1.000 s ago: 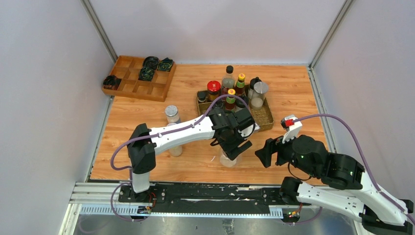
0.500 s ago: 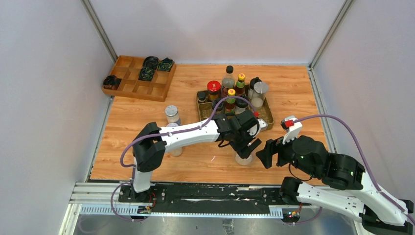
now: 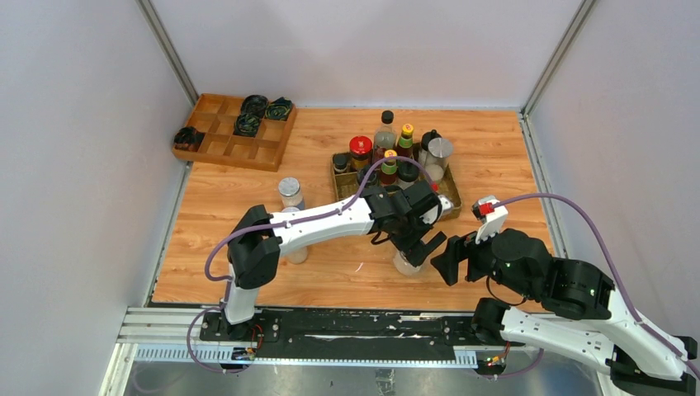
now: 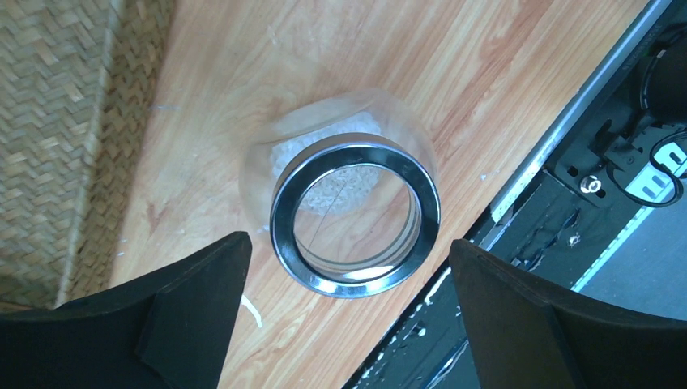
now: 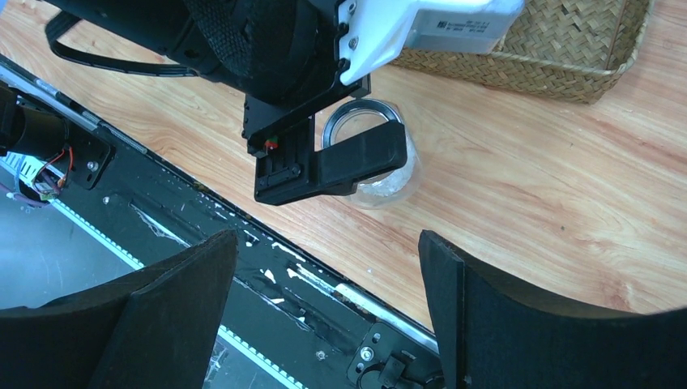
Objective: Organize the condiment bottles
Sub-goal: Place the bottle at the center of the board, then pick up the bottle from the center of the board.
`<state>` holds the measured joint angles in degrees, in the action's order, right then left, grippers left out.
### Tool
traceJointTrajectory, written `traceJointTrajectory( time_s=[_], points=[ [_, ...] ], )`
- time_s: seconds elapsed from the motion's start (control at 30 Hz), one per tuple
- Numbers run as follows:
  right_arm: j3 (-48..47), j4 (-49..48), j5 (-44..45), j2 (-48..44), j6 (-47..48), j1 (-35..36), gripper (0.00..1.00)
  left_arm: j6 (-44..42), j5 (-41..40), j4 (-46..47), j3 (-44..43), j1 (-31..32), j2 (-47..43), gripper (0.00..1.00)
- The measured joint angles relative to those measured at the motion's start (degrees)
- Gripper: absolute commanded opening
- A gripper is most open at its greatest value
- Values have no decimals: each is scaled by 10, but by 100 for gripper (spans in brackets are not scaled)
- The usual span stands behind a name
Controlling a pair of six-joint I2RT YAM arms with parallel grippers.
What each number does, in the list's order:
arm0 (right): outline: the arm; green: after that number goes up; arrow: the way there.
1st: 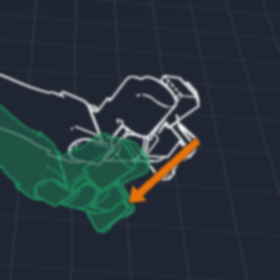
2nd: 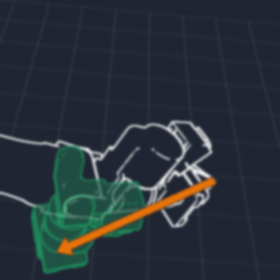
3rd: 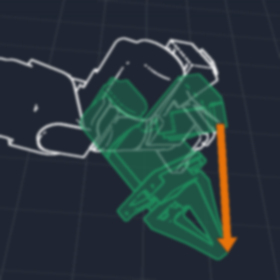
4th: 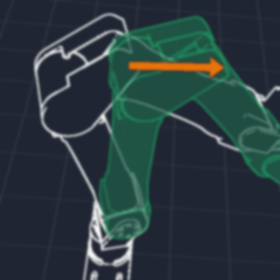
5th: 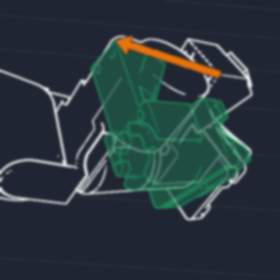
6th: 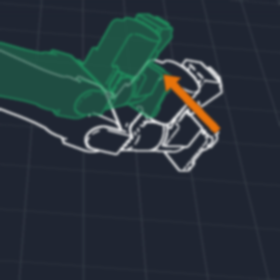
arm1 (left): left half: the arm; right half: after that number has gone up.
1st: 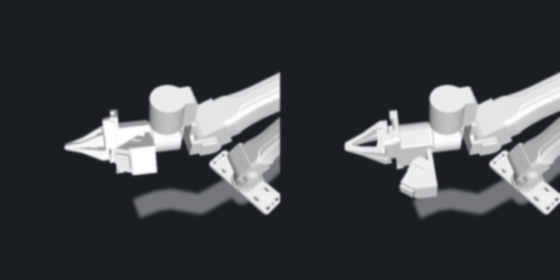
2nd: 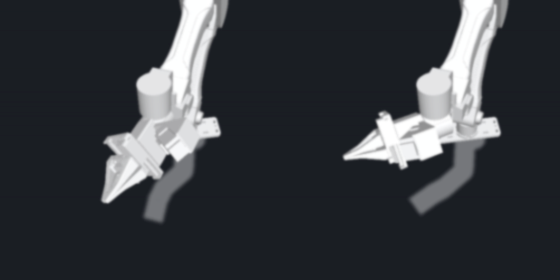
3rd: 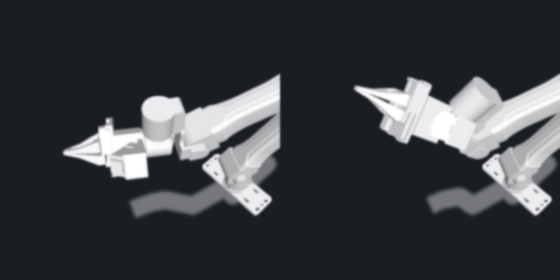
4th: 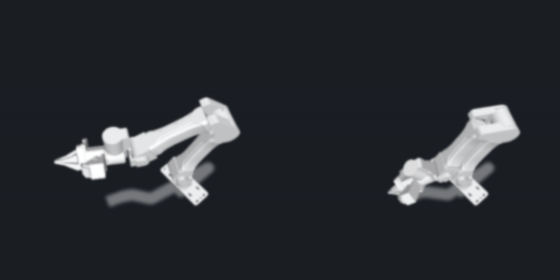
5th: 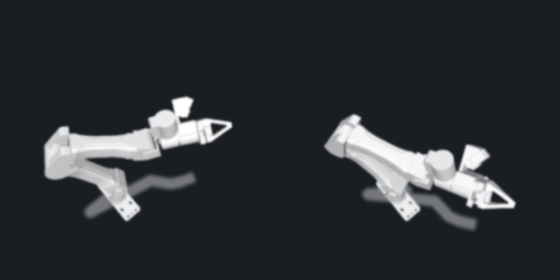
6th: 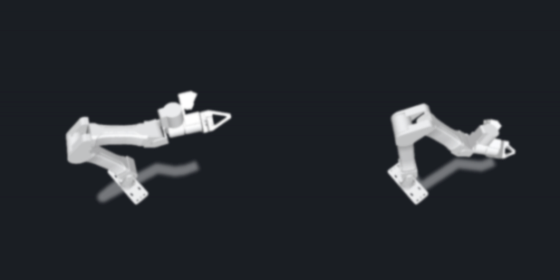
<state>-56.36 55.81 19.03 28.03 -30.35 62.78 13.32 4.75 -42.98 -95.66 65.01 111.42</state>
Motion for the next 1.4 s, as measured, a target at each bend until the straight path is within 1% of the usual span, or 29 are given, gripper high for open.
traceJointTrajectory(
  time_s=[0.23, 0.4, 0.5, 0.67, 0.77, 0.9, 1.1, 1.27, 1.4],
  points=[
    [1, 0, -10, 1, -2, 0, 89, 3, -23, -26, -48, 0, 0, 99],
    [1, 12, -17, 18, 0, 0, 90, 25, -77, -48, -38, -6, -28, 99],
    [-2, 19, -27, 66, 10, 0, 93, 51, -126, -61, -10, -19, -92, 99],
    [-6, 14, -39, 179, 63, 0, 96, 98, -209, -69, 58, -42, -257, 99],
    [-6, -7, -52, 226, 105, -1, 97, 117, -229, -69, 94, -41, -342, 98],
    [-7, -35, -91, 264, 162, -37, 97, 134, -234, -70, 148, -41, -410, 98],
    [-7, -66, -177, 331, 239, -94, 97, 144, -230, -77, 195, -41, -427, 98],
    [-17, -78, -242, 372, 298, -104, 97, 146, -225, -80, 204, -41, -428, 98],
    [-26, -83, -269, 391, 324, -105, 97, 146, -220, -79, 204, -41, -428, 98]
  ],
)
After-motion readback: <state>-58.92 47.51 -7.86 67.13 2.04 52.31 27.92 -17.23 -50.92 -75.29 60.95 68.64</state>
